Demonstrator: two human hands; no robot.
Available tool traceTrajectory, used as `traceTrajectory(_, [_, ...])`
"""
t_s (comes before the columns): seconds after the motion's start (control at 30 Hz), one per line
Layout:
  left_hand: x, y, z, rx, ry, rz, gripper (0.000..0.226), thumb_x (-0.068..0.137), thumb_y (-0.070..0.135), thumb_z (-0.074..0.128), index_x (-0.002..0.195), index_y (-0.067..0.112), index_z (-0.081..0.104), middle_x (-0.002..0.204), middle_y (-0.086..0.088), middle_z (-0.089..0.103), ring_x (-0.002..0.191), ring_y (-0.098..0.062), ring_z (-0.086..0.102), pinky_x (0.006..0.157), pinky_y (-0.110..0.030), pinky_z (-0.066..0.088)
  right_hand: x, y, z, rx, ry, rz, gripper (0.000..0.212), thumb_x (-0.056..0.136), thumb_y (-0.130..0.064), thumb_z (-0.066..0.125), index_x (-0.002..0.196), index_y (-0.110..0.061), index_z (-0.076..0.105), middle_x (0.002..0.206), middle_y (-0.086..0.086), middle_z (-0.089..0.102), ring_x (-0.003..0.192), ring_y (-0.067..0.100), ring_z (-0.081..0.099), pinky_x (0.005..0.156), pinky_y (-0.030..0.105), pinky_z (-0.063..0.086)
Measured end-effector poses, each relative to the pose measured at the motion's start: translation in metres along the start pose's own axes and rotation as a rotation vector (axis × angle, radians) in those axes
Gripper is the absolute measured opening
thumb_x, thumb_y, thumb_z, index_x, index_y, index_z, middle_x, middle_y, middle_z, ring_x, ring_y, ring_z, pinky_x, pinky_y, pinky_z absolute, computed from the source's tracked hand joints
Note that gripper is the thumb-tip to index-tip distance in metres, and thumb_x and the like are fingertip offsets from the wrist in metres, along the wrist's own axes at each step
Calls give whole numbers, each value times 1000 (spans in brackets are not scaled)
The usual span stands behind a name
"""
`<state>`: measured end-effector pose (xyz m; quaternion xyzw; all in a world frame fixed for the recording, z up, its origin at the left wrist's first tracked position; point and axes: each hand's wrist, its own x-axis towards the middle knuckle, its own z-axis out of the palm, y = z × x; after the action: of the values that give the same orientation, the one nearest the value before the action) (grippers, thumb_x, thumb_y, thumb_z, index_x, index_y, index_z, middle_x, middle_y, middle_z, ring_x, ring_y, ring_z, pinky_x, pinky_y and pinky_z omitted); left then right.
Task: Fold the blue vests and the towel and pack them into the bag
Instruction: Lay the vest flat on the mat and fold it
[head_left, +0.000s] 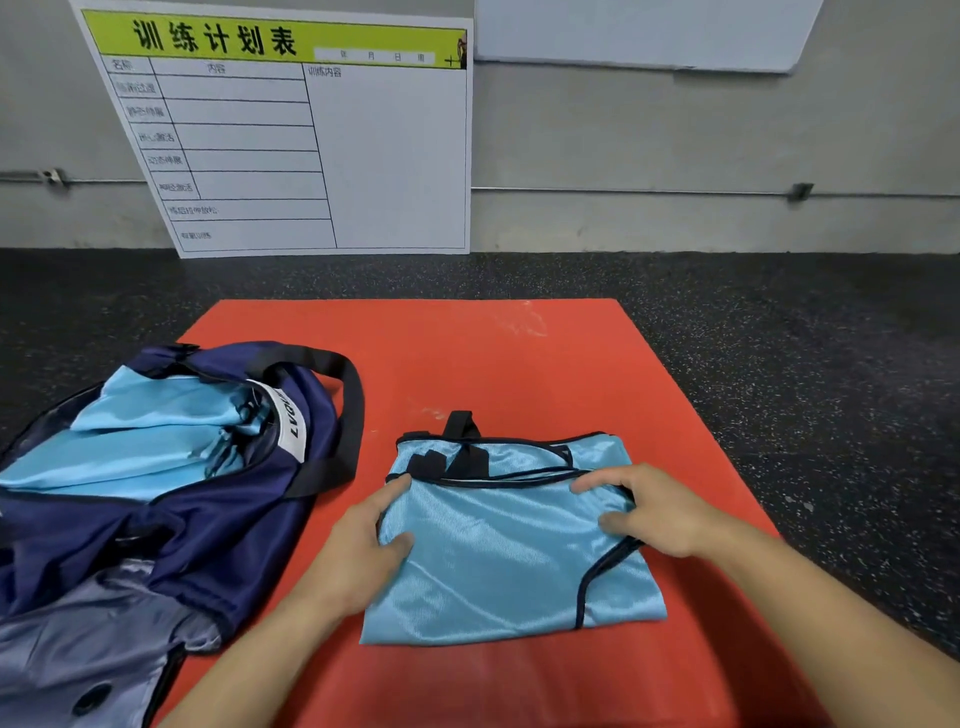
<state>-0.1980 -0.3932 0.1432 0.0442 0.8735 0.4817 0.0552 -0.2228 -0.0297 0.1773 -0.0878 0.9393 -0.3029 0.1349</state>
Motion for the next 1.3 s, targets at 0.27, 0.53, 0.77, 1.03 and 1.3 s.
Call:
traceTrajectory(0.27, [18, 7, -8, 122, -1, 261, 68, 94, 5, 65, 152, 32, 43, 151, 26, 43, 139, 12, 36, 117, -13, 26, 18, -4, -19, 9, 72, -74, 52, 84, -11, 72, 115, -52, 66, 59, -16, 54, 52, 9, 39, 53, 28, 34])
traceTrajectory(0.53, [33, 6, -3, 139, 103, 213, 72, 91, 1, 63, 153, 29, 42, 148, 15, 50, 133, 5, 47, 115, -17, 32, 28, -15, -24, -45, 209, -165, 55, 91, -13, 72, 130, -50, 61, 123, -36, 59, 100, -17, 56, 91, 9, 38])
traceTrajectory(0.77, [45, -2, 1, 135, 63, 53, 73, 89, -1, 62, 154, 26, 40, 147, 19, 44, 133, 7, 41, 97, 7, 20, 39, -9, -9, -54, 63, -27, 53, 87, -4, 71, 131, -34, 64, 94, -25, 56, 61, -20, 50, 63, 5, 38])
traceTrajectory(1.03, [39, 1, 2, 225, 90, -16, 74, 87, -1, 57, 154, 22, 38, 139, 1, 58, 118, -20, 60, 93, -16, 37, 45, 9, -12, 308, 152, 205, 42, 91, 0, 67, 110, -37, 71, 108, 0, 64, 69, 14, 68, 63, 36, 63])
traceTrajectory(1.3, [27, 15, 30, 770, 323, 437, 43, 94, 23, 55, 136, 12, 57, 151, -14, 43, 118, -32, 57, 89, -47, 50, 39, -36, 39, -438, 478, -211, 46, 105, -29, 43, 150, -22, 50, 158, 1, 43, 147, 23, 38, 125, 41, 23])
